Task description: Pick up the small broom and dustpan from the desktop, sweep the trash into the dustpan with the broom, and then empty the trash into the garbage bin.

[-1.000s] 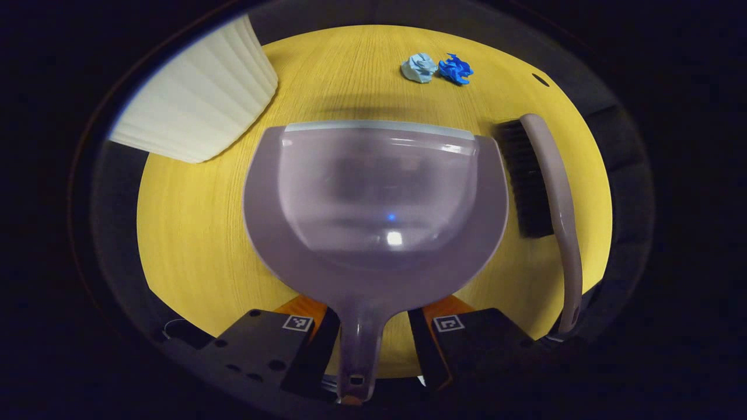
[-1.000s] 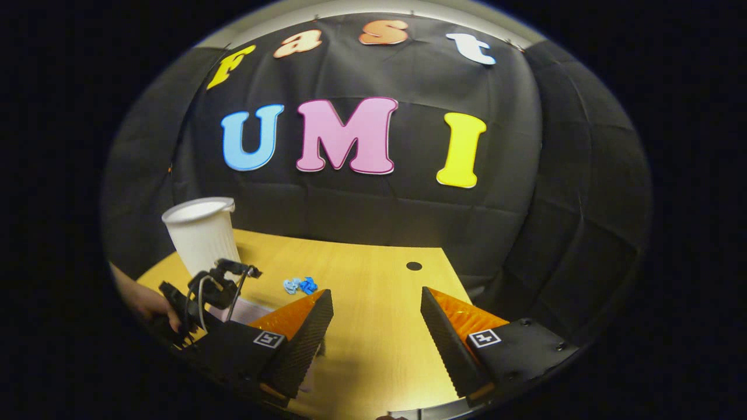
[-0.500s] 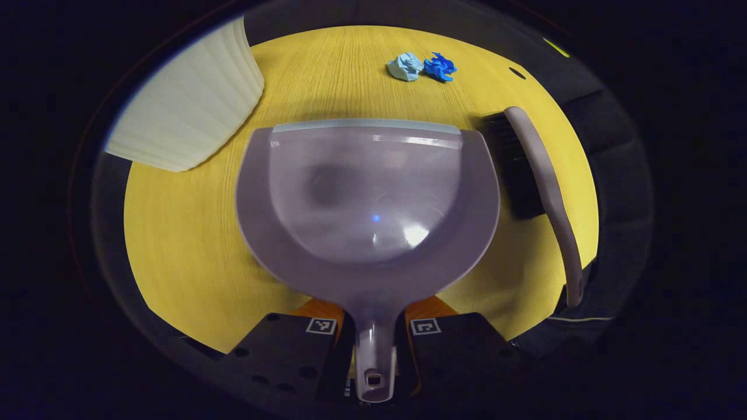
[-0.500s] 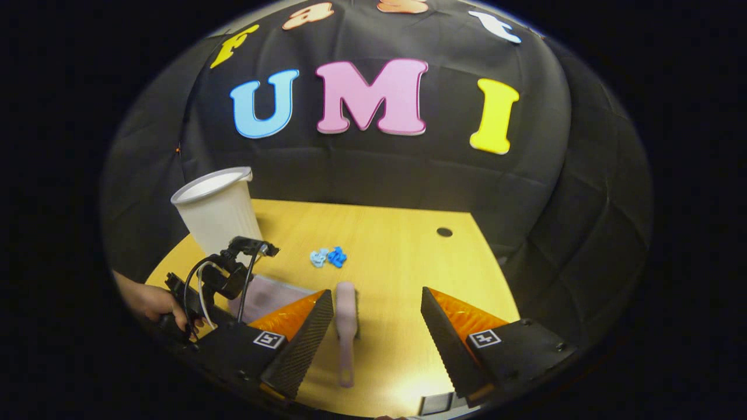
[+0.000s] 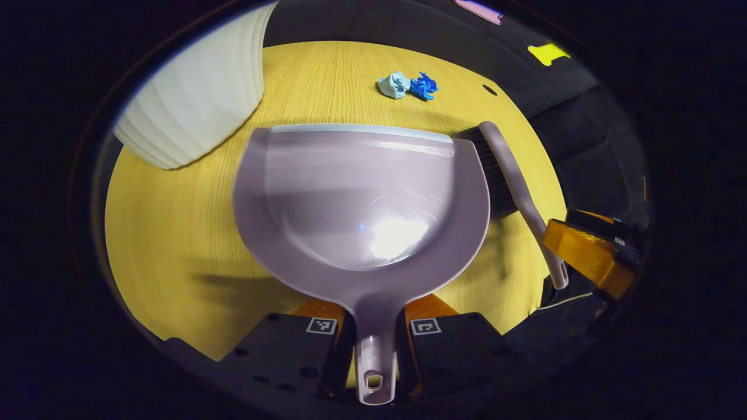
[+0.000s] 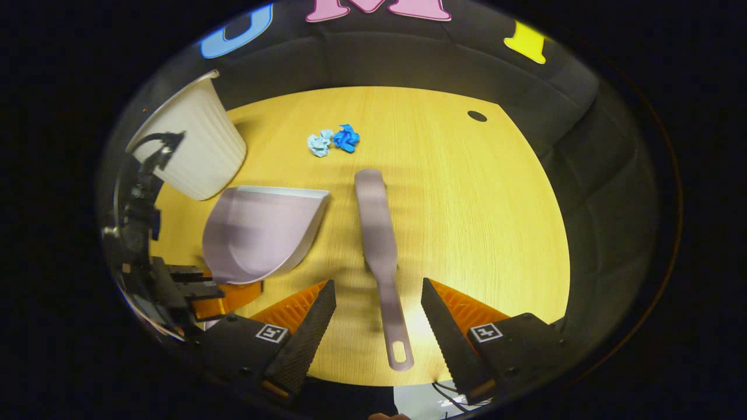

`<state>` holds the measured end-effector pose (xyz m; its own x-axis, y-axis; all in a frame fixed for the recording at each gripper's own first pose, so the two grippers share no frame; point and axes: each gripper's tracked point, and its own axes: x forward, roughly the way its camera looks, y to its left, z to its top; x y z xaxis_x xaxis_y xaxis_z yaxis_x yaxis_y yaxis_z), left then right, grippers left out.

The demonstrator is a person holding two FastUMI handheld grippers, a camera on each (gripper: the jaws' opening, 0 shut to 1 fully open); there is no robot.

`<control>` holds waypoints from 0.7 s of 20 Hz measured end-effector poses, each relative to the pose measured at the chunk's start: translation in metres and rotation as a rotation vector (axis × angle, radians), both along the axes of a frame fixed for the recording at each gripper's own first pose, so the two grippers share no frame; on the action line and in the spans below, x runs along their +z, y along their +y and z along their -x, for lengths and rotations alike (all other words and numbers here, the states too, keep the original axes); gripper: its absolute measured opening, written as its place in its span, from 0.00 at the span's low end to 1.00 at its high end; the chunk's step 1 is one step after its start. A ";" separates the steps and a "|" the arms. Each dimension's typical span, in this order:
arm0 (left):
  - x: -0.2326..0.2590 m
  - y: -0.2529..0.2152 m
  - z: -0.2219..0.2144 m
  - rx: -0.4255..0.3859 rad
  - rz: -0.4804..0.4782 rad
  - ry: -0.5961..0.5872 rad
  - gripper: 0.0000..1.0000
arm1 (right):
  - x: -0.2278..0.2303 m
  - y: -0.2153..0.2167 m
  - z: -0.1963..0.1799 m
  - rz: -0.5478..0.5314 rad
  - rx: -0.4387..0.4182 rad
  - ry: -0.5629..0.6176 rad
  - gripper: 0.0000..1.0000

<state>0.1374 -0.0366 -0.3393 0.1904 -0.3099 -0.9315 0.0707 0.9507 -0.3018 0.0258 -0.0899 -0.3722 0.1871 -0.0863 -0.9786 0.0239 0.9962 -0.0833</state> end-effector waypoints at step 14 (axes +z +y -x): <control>0.001 0.003 0.001 -0.020 0.030 -0.017 0.30 | -0.072 -0.015 0.006 0.044 0.016 0.340 0.43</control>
